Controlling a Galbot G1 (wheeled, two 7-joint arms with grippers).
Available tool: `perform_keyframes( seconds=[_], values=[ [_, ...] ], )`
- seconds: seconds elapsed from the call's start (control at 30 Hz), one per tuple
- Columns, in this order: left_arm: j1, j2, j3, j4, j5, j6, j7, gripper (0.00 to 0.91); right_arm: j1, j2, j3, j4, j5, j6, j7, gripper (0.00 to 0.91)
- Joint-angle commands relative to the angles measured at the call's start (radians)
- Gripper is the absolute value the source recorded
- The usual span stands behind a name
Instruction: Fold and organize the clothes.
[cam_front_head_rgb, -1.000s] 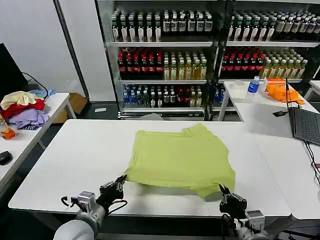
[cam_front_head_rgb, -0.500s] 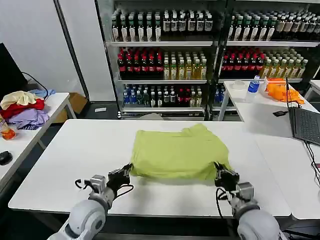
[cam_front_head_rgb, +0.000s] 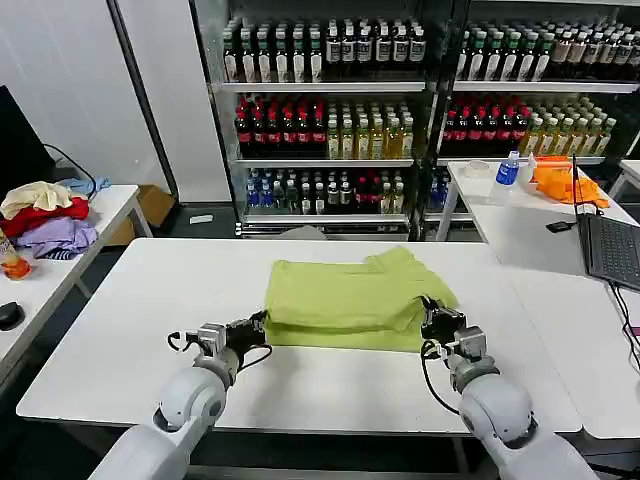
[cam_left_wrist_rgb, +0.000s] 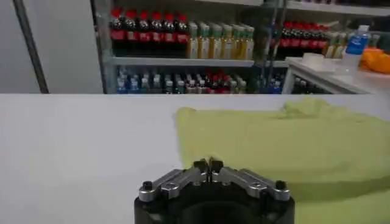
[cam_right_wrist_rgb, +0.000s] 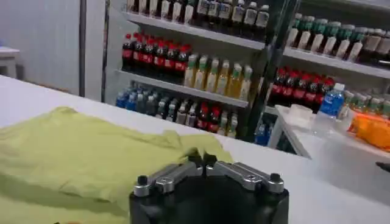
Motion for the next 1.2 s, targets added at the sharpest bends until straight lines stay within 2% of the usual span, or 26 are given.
perform_keyframes(
  seconds=[0.03, 0.2, 0.4, 0.47, 0.73, 0.87, 1.0, 1.2],
  values=[
    [-0.059, -0.007, 0.027, 0.072, -0.002, 0.005, 0.002, 0.907, 0.055, 0.01, -0.03, -0.058, -0.03, 0.001, -0.001, 0.907],
    [-0.054, -0.011, 0.016, 0.052, -0.013, -0.008, 0.02, 0.907, 0.041, 0.018, -0.023, -0.051, -0.039, -0.028, -0.006, 0.907],
    [-0.008, -0.007, -0.004, 0.006, -0.011, -0.021, 0.026, 0.907, -0.014, 0.022, 0.015, -0.032, -0.065, 0.012, -0.017, 0.907],
    [0.011, -0.005, -0.011, -0.005, -0.01, -0.022, 0.025, 0.907, -0.052, 0.019, 0.035, -0.019, -0.108, 0.018, -0.029, 0.907],
    [0.065, -0.012, -0.025, 0.003, -0.007, -0.024, 0.025, 0.907, -0.174, 0.014, 0.149, 0.013, -0.106, 0.007, -0.03, 0.907],
    [0.06, -0.023, -0.022, 0.038, -0.01, -0.024, 0.026, 0.907, -0.212, 0.01, 0.198, 0.004, -0.055, -0.032, -0.023, 0.907],
    [0.048, -0.037, -0.015, 0.062, -0.011, -0.024, 0.017, 0.907, -0.227, 0.012, 0.24, -0.003, 0.055, -0.084, -0.004, 0.907],
    [0.045, -0.044, -0.009, 0.069, -0.011, -0.018, 0.016, 0.907, -0.223, 0.02, 0.249, -0.019, 0.152, -0.12, 0.003, 0.907]
  ],
)
